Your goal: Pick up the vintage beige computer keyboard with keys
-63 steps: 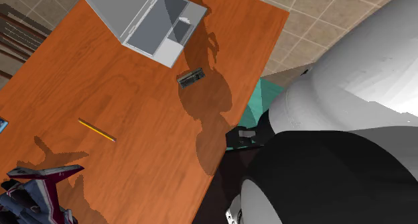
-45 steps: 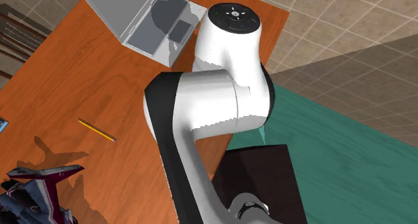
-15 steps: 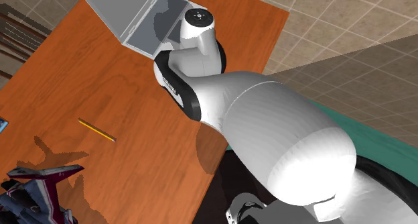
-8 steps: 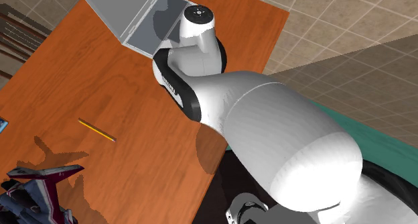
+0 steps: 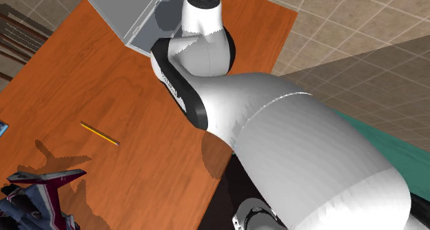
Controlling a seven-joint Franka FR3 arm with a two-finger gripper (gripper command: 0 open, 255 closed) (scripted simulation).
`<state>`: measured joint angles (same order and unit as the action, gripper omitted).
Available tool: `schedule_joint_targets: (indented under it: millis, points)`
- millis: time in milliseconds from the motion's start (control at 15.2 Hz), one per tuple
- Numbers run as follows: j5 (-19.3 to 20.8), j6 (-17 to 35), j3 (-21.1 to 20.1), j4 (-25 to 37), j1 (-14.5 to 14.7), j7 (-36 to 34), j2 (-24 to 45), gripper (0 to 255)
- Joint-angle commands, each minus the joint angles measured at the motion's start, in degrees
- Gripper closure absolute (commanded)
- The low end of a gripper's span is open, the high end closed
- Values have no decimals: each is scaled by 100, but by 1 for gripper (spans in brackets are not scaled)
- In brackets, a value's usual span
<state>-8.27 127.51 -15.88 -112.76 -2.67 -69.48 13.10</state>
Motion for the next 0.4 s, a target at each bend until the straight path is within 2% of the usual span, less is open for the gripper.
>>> schedule_joint_targets:
  millis: [0, 330]
  points:
    - [-5, -146, -1, 83, -7, -12, -62, 255]
    - [-17, -364, -4, 197, -17, -31, -170, 255]
